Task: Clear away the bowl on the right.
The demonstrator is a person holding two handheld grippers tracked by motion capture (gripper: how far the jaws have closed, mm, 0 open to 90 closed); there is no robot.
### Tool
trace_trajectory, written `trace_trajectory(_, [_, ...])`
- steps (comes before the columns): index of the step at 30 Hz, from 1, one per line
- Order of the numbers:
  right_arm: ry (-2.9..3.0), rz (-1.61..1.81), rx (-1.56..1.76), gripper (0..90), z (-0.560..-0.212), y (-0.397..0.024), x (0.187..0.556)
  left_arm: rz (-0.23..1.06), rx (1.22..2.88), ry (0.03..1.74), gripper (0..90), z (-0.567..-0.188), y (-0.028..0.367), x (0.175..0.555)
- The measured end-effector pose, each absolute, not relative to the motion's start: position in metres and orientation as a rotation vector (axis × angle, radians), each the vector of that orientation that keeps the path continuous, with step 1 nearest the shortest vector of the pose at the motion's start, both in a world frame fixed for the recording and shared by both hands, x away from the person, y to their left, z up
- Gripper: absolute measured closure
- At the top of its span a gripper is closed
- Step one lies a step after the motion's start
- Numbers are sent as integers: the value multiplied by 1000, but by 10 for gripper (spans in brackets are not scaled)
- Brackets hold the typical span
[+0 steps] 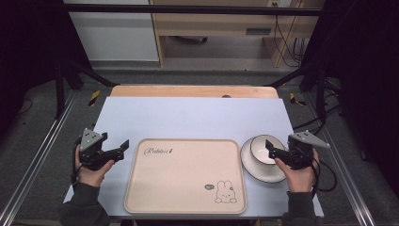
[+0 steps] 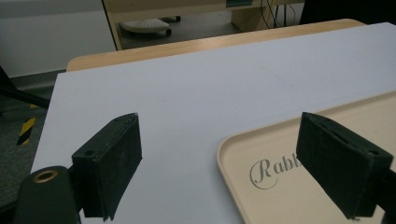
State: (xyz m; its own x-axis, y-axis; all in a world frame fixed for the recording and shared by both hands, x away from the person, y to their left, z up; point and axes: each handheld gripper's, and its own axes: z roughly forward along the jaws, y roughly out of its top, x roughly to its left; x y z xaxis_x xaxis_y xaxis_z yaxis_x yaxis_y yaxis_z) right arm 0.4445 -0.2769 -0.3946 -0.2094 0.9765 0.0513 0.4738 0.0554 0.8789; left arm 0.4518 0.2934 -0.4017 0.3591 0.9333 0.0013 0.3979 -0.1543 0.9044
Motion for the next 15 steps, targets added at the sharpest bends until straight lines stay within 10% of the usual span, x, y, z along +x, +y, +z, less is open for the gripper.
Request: trace_trajectory(15, [1768,1042,1502,181,-406,-286,451,752,1734,1186,140,-403,293,453])
